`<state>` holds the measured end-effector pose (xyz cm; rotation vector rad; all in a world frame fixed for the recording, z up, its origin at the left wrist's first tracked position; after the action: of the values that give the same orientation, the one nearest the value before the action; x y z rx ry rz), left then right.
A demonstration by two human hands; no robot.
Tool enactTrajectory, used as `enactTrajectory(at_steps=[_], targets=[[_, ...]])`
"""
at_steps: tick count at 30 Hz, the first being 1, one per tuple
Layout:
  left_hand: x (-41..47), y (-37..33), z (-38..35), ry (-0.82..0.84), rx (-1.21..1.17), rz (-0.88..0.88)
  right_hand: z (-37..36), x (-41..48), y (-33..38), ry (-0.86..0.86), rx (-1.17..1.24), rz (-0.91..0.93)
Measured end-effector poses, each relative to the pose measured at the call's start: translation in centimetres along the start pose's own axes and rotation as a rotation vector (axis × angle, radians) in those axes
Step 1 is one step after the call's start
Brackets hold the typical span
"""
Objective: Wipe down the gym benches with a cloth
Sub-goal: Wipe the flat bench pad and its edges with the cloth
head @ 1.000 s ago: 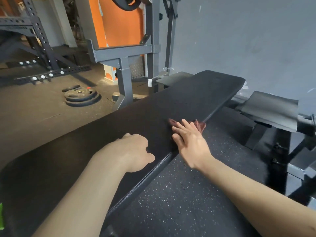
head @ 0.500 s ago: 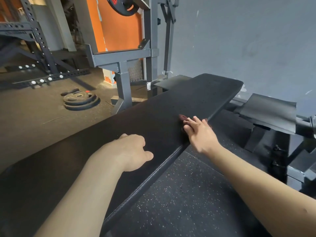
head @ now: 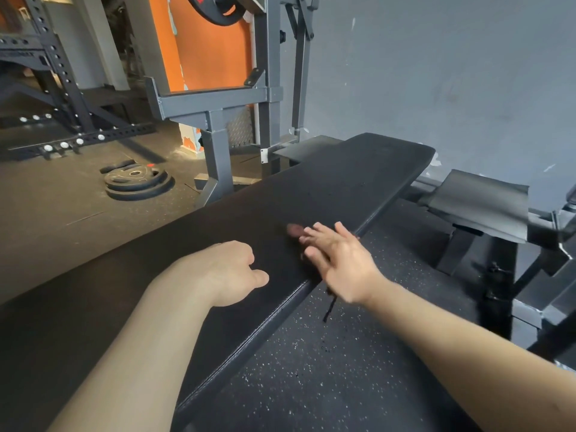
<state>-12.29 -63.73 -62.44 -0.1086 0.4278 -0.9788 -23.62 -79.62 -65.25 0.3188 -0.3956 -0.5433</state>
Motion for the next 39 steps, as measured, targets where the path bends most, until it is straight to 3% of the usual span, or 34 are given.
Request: enactTrajectory(at_steps=[4, 8, 11, 13, 17, 19, 21, 25, 29, 34, 39], targets=[[-0.4, 0.6, 0.0, 0.012, -0.048, -0.023, 1.4, 2.7, -1.4, 0.023, -0.151, -0.3], [-0.6, 1.5, 0.4, 0.013, -0.087, -0.031, 0.6, 0.5, 4.1, -0.011, -0.152, -0.225], [-0.7, 2.0, 1.4, -0.033, -0.129, -0.036, 0.3, -0.9, 5.8, 0.099, -0.028, -0.218], [-0.7, 2.3, 1.9, -0.079, -0.19, -0.054, 0.7, -1.1, 6.4, 0.219, 0.314, -0.298], [-1.3, 1.1, 3.0, -0.176, -0.343, -0.154, 0.7, -1.8, 6.6, 0.323, 1.315, -0.61], [-1.4, 0.5, 3.3, -0.199, -0.496, -0.209, 0.7, -2.0, 7.3, 0.36, 1.545, -0.657], [-1.2, 0.7, 3.3, -0.202, -0.633, -0.207, 1.0, -1.7, 7.6, 0.359, 1.619, -0.651], [-1.1, 1.4, 3.4, -0.207, -0.854, -0.149, 0.5, -2.0, 9.2, 0.464, 1.636, -0.607], [-1.4, 2.3, 3.6, -0.264, -0.842, -0.084, -0.3, -2.2, 10.4, 0.523, 1.528, -0.527], [-1.9, 2.5, 3.5, -0.272, -0.924, -0.019, -0.5, -1.3, 6.9, 0.309, 1.259, -0.615], [-1.9, 1.7, 3.7, -0.334, -0.909, 0.023, 4.7, 0.3, 3.6, 0.076, 0.741, -0.471]])
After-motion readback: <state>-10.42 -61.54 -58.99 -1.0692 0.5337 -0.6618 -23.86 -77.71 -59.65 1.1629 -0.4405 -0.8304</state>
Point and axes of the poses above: each hand's wrist, its own x-axis towards the middle knuckle, its own z-axis out of the back of the hand, y = z × x, the point moved 10 cm from there along x, towards the middle knuckle, and after that the axes turned 5 degrees about -z, right-handed, at the moved point
